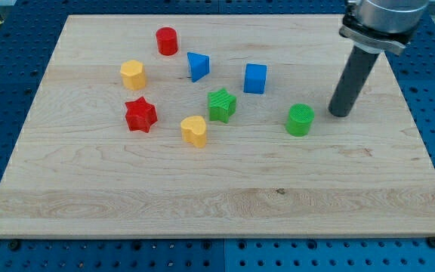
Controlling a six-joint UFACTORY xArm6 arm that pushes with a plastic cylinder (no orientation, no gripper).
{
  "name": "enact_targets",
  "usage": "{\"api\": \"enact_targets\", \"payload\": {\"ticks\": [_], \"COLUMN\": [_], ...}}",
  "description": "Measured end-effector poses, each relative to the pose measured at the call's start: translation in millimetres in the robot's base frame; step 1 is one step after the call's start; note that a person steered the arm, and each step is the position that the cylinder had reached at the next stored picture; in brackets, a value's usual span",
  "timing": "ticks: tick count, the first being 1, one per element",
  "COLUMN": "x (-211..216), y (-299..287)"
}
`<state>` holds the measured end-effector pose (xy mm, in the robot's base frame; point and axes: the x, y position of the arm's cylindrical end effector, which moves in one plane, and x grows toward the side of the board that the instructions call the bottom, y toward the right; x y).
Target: Slide the green circle diagonal to the green star
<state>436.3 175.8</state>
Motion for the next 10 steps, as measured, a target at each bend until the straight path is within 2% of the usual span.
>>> {"api": "enact_targets", "payload": {"ticks": [2,10], "x": [17,7], "y": [-30,-70]}}
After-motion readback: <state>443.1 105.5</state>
